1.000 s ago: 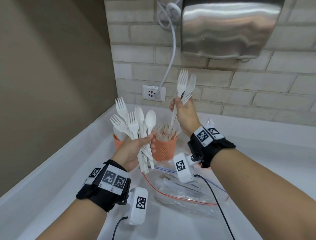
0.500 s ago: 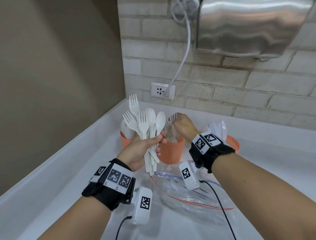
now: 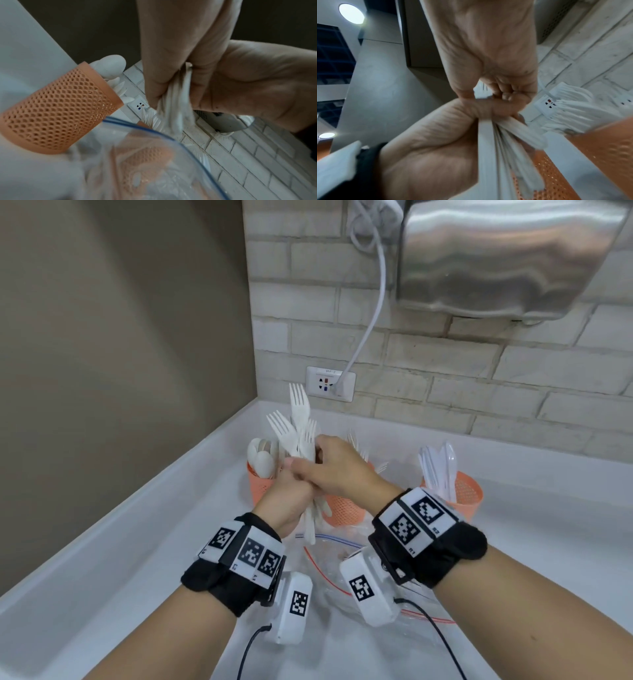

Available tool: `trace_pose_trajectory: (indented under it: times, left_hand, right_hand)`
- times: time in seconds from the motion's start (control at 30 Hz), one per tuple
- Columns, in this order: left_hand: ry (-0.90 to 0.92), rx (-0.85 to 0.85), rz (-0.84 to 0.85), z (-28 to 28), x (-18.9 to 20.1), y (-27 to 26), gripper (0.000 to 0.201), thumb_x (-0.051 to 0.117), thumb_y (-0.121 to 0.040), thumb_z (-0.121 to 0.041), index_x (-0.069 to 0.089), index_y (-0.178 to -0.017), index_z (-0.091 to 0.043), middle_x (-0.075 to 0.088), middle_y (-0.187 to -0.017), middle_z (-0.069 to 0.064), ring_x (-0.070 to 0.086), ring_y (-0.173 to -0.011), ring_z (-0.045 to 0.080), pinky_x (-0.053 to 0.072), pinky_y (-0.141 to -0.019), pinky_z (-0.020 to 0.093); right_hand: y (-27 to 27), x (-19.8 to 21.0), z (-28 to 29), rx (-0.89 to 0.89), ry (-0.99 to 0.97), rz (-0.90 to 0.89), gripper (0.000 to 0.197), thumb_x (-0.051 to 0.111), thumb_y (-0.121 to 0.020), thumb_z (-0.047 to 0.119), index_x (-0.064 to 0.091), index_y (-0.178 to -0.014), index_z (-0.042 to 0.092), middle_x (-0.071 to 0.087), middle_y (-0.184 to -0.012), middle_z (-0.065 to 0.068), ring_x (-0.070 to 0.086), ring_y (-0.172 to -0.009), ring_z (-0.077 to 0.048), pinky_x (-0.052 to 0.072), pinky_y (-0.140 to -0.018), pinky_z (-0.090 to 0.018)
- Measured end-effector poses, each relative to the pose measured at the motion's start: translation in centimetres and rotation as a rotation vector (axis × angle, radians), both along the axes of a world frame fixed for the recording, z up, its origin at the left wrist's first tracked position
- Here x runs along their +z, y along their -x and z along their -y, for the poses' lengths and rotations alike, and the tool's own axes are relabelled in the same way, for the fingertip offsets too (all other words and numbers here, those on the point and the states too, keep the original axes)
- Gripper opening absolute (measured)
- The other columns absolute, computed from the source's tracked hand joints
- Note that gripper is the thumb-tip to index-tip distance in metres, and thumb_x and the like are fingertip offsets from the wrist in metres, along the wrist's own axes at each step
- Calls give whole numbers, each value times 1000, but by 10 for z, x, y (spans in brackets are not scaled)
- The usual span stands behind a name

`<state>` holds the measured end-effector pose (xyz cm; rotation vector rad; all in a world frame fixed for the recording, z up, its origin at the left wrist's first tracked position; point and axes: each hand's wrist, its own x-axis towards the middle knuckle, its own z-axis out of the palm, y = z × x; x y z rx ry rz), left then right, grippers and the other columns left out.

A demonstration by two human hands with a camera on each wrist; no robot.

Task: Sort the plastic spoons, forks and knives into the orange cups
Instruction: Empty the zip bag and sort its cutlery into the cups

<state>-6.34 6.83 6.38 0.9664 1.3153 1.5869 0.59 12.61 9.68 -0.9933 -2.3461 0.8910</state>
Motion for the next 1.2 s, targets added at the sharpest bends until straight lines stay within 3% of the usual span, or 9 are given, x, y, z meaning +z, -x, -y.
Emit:
trace_pose_trajectory:
  times: [0.13, 0.23, 0.37, 0.47, 0.67, 0.87, 0.97, 1.03, 1.2]
  left_hand:
    - [-45, -125, 32, 8, 7, 3, 49, 47, -84, 17, 43, -129, -1, 67, -91, 8, 67, -81, 14, 54, -58, 18]
    - [-52, -172, 141, 11, 9, 4, 35, 43, -90, 6, 51, -123, -5, 66, -68, -1, 63, -56, 6, 50, -51, 19]
    - [-60, -150, 219, 9, 6, 5, 22, 39, -97, -5, 54, -113, -1, 63, -56, -3, 58, -47, 6, 49, -48, 20]
    - [-60, -152, 190, 9, 6, 5, 17, 42, -96, -4, 58, -103, -3, 64, -58, -3, 59, -48, 5, 47, -48, 17]
    - [18, -56, 194, 2, 2, 16, 17, 47, -94, -8, 51, -78, -11, 44, -62, 1, 43, -48, 8, 39, -49, 21]
    - [58, -2, 181, 0, -2, 22, 27, 55, -92, -20, 45, -67, -17, 36, -49, -4, 37, -43, 9, 36, -45, 22]
    - [55, -25, 236, 1, 1, 18, 22, 49, -94, -13, 47, -73, -16, 38, -51, -3, 37, -38, 7, 36, -40, 19]
    - [45, -69, 331, 2, 4, 19, 11, 43, -95, -12, 52, -87, -13, 45, -56, -1, 39, -37, 8, 38, -40, 20]
    - [36, -143, 317, 7, 2, 29, 24, 35, -96, -16, 55, -108, -8, 64, -65, 4, 46, -42, 13, 45, -48, 25]
  right_hand:
    - [-1, -6, -5, -23, 254, -183, 26, 50, -94, 26, 58, -104, 3, 66, -97, -11, 64, -90, -26, 54, -84, -41]
    - [-8, -4, -5, -21, 436, -326, 19, 43, -97, 16, 60, -100, 7, 63, -80, -5, 62, -71, -18, 52, -67, -32]
    - [-12, -9, -9, -40, 516, -421, 27, 42, -97, 12, 57, -105, -9, 56, -64, -11, 54, -52, -18, 47, -55, -31]
    - [-16, -10, -8, 0, 589, -479, 17, 42, -97, 10, 56, -96, 0, 54, -49, -4, 52, -44, -17, 48, -46, -28]
    - [-34, 11, -30, -60, 362, -490, 14, 37, -100, 13, 47, -109, 10, 47, -66, 0, 39, -48, -9, 38, -45, -20]
    - [-36, 17, -70, -201, -70, -761, 31, 36, -99, 19, 37, -130, 21, 45, -89, 17, 41, -79, 4, 40, -82, -24]
    - [-27, 2, -70, -170, -43, -727, 38, 38, -99, 13, 32, -138, 12, 48, -111, 4, 47, -86, 0, 47, -73, -9]
    - [-20, -10, -71, -157, 33, -719, 40, 43, -96, 6, 33, -135, 9, 48, -116, 1, 52, -94, -8, 49, -76, -14]
    - [-17, -31, -75, -254, 150, -642, 29, 52, -90, 7, 41, -116, 16, 46, -75, -9, 50, -66, -18, 45, -58, -17]
